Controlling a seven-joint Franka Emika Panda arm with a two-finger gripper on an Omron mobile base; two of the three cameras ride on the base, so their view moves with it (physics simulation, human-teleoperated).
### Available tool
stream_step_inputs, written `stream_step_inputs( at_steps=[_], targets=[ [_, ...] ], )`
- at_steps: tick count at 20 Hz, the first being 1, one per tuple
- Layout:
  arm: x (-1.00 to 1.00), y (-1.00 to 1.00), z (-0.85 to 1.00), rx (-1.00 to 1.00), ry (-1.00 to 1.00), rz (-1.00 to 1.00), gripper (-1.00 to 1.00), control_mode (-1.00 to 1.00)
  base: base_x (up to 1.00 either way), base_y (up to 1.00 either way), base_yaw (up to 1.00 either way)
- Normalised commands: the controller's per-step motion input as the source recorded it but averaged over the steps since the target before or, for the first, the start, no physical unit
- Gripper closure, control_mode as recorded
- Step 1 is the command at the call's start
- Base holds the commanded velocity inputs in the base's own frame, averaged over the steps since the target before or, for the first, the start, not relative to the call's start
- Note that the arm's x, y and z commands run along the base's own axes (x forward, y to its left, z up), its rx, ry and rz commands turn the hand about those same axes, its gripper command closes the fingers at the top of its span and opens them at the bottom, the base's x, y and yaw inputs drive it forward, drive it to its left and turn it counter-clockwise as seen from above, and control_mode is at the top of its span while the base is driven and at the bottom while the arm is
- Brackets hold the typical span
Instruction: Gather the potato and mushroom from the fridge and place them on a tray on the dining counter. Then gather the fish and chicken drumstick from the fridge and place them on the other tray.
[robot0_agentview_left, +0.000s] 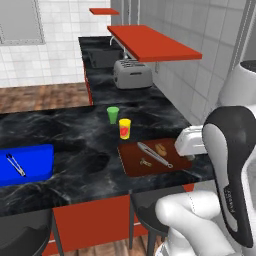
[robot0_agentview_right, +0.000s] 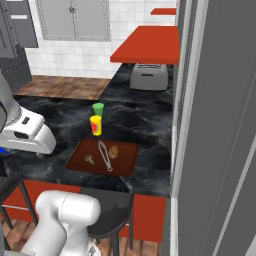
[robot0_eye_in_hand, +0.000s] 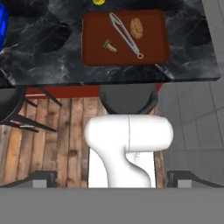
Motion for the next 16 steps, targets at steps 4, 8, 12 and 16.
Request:
stream_step_inputs(
  at_steps=[4, 8, 12, 16],
  targets=[
    [-0.72, -0.09, 0.0, -0.17, -0.07, -0.01, -1.0, -1.0, 0.0, 0.0, 0.0],
    [-0.4, -0.08, 0.0, -0.07, -0.01, 0.01, -1.0, -1.0, 0.0, 0.0, 0.0],
    [0.0, 0.0, 0.0, 0.0, 0.0, 0.0, -1.0, -1.0, 0.0, 0.0, 0.0],
    [-0.02, 0.0, 0.0, 0.0, 0.0, 0.0, -1.0, -1.0, 0.0, 0.0, 0.0]
  ],
)
